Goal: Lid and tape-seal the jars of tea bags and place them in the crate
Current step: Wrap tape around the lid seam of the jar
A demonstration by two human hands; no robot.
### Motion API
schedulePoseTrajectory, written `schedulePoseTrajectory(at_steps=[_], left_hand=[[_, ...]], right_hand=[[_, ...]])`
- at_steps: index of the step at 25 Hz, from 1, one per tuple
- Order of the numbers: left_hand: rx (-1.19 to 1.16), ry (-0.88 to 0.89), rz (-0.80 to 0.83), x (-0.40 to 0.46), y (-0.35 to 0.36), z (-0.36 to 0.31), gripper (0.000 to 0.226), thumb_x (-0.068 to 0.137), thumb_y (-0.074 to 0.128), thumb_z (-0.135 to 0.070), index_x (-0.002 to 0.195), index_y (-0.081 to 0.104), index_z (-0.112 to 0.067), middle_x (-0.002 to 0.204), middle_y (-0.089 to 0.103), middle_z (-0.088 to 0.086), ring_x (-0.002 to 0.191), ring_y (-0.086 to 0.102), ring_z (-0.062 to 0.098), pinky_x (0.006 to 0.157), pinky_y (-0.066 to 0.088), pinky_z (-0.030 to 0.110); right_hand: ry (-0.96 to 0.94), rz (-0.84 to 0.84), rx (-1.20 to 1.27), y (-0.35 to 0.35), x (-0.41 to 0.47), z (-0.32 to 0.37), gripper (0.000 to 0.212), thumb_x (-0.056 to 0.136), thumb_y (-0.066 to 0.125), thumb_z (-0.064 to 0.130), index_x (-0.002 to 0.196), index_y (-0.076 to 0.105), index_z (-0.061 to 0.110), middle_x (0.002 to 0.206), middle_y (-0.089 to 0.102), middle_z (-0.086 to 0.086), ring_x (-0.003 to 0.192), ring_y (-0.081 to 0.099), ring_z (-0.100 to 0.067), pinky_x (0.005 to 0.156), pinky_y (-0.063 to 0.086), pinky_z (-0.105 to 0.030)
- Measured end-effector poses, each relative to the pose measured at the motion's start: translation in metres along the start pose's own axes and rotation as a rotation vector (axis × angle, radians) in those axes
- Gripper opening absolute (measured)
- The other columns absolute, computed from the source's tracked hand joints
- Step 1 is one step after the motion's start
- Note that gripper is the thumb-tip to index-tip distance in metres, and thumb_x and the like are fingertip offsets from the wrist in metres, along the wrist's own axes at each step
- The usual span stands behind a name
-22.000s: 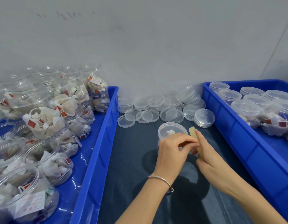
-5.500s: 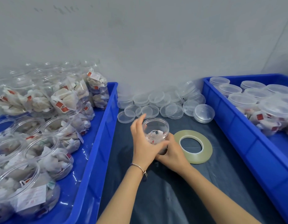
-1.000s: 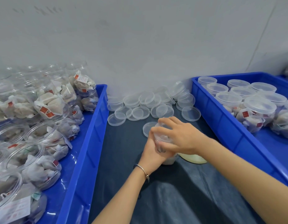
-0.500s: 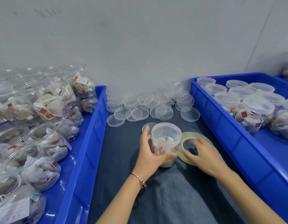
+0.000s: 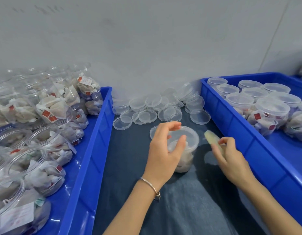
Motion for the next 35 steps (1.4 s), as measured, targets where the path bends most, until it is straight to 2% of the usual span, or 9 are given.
schedulePoseTrajectory(at_steps=[5, 9, 11, 16, 20, 27, 30, 32, 35], left_hand=[[0.293, 0.011, 0.28, 0.002, 0.017, 0.014, 0.03, 0.089, 0.064, -0.014, 0.117, 0.059, -0.01, 0.123, 0.052, -0.003, 0.118, 0.046, 0.01, 0.104, 0.035, 0.024], [0.384, -0.02, 0.263, 0.004, 0.021, 0.004, 0.047, 0.088, 0.056, -0.05, 0.126, 0.055, -0.022, 0.128, 0.053, -0.012, 0.121, 0.042, 0.003, 0.109, 0.03, 0.043], [0.197, -0.024, 0.227, 0.004, 0.022, -0.007, 0.062, 0.083, 0.052, -0.057, 0.133, 0.049, -0.021, 0.125, 0.056, -0.011, 0.119, 0.045, 0.002, 0.107, 0.034, 0.035], [0.079, 0.124, 0.102, 0.004, 0.012, -0.017, 0.032, 0.083, 0.071, -0.022, 0.111, 0.066, -0.009, 0.1, 0.064, -0.002, 0.094, 0.057, 0.001, 0.087, 0.041, 0.011], [0.074, 0.174, -0.012, 0.002, 0.009, -0.017, 0.01, 0.078, 0.074, -0.006, 0.087, 0.074, -0.002, 0.083, 0.071, 0.003, 0.082, 0.062, 0.004, 0.079, 0.046, 0.012], [0.22, 0.237, 0.044, 0.007, 0.006, -0.031, 0.008, 0.086, 0.066, -0.008, 0.079, 0.068, -0.005, 0.078, 0.067, -0.003, 0.074, 0.057, 0.007, 0.07, 0.046, 0.019], [0.164, 0.192, 0.003, 0.003, -0.005, -0.027, 0.008, 0.086, 0.062, -0.009, 0.078, 0.065, -0.009, 0.076, 0.064, -0.009, 0.074, 0.059, 0.005, 0.069, 0.049, 0.02], [0.108, 0.116, -0.028, -0.002, -0.013, -0.013, 0.011, 0.086, 0.062, -0.006, 0.077, 0.064, -0.013, 0.076, 0.065, -0.01, 0.075, 0.061, 0.004, 0.069, 0.049, 0.015], [0.096, 0.007, -0.044, -0.017, -0.013, 0.01, 0.018, 0.086, 0.063, 0.001, 0.075, 0.062, -0.012, 0.077, 0.062, -0.009, 0.076, 0.06, 0.002, 0.068, 0.044, 0.009]], right_hand=[[-0.027, -0.072, 0.308, -0.027, -0.008, 0.019, 0.015, 0.097, 0.036, 0.038, 0.1, 0.042, 0.025, 0.077, 0.058, -0.02, 0.068, 0.05, -0.032, 0.054, 0.037, -0.031], [-0.24, -0.057, 0.387, -0.03, -0.032, 0.048, 0.009, 0.097, 0.036, 0.045, 0.1, 0.041, 0.039, 0.067, 0.05, -0.016, 0.055, 0.04, -0.023, 0.047, 0.032, -0.026], [-0.316, -0.034, 0.376, -0.023, -0.036, 0.058, 0.011, 0.093, 0.035, 0.045, 0.104, 0.038, 0.044, 0.066, 0.049, -0.006, 0.048, 0.037, -0.011, 0.045, 0.03, -0.021], [-0.31, -0.024, 0.32, -0.004, -0.04, 0.064, 0.018, 0.092, 0.031, 0.06, 0.108, 0.029, 0.053, 0.061, 0.045, 0.018, 0.051, 0.046, 0.0, 0.052, 0.03, -0.013], [-0.291, -0.028, 0.187, -0.008, -0.042, 0.065, 0.029, 0.086, 0.023, 0.07, 0.112, 0.023, 0.057, 0.072, 0.041, 0.026, 0.058, 0.042, 0.008, 0.057, 0.027, -0.015], [-0.377, -0.226, -0.265, -0.04, -0.046, 0.086, 0.038, 0.094, 0.038, 0.041, 0.117, 0.044, 0.011, 0.07, 0.059, 0.003, 0.048, 0.041, -0.016, 0.045, 0.014, -0.008], [-0.406, -0.171, -0.412, -0.055, -0.037, 0.082, 0.048, 0.09, 0.036, 0.039, 0.127, 0.047, 0.01, 0.063, 0.048, 0.007, 0.05, 0.037, -0.015, 0.046, 0.012, -0.013], [-0.375, -0.096, -0.486, -0.056, -0.034, 0.072, 0.055, 0.088, 0.034, 0.037, 0.135, 0.046, 0.012, 0.066, 0.052, 0.0, 0.058, 0.05, -0.024, 0.048, 0.028, -0.026], [-0.333, -0.079, -0.588, -0.048, -0.036, 0.059, 0.051, 0.092, 0.034, 0.039, 0.142, 0.043, 0.032, 0.06, 0.039, -0.001, 0.054, 0.041, -0.024, 0.054, 0.033, -0.034]])
Point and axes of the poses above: each hand's wrist, its own x-axis towards the middle knuckle, its own y-axis out of the palm, z = x × y, the point moved 3 cm from there along x, towards the middle knuckle
